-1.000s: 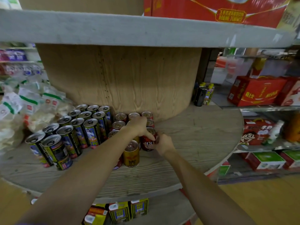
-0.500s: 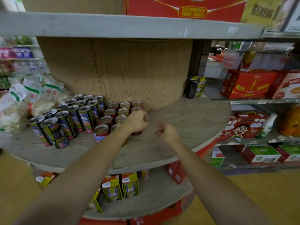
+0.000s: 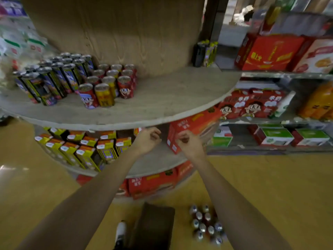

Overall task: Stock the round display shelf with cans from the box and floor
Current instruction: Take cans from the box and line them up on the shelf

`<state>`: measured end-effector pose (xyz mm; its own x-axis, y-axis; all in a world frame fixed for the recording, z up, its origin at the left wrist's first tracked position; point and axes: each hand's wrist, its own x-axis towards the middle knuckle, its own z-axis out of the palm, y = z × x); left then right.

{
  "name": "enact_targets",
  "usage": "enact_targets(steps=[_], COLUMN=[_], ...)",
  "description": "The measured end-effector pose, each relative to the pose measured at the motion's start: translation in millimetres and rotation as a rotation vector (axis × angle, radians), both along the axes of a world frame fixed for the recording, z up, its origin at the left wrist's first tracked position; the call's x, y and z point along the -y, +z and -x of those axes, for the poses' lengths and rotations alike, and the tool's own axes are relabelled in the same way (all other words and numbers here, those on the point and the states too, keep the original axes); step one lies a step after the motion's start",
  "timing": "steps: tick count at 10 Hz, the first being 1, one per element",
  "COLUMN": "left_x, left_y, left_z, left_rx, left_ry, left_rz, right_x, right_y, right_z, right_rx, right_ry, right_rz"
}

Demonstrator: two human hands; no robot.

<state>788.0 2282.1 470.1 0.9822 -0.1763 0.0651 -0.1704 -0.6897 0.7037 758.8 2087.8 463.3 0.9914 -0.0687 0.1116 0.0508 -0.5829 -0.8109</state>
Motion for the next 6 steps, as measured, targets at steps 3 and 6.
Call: enact_targets(steps=[3,6], left_x=[45,41], left_y=[-67,-119], left_z=[92,164], left_rx=[-0.218,-0.29], left_ry=[0.003,-0.128], left_rz=[0.059,0.014], right_x=[44,32], right_y=[-80,-127], right_z=[110,219], right_rx=[-0.197,-0.383], right_ry=[-0.162,-0.437], right_rz=[-0.128,-0.187])
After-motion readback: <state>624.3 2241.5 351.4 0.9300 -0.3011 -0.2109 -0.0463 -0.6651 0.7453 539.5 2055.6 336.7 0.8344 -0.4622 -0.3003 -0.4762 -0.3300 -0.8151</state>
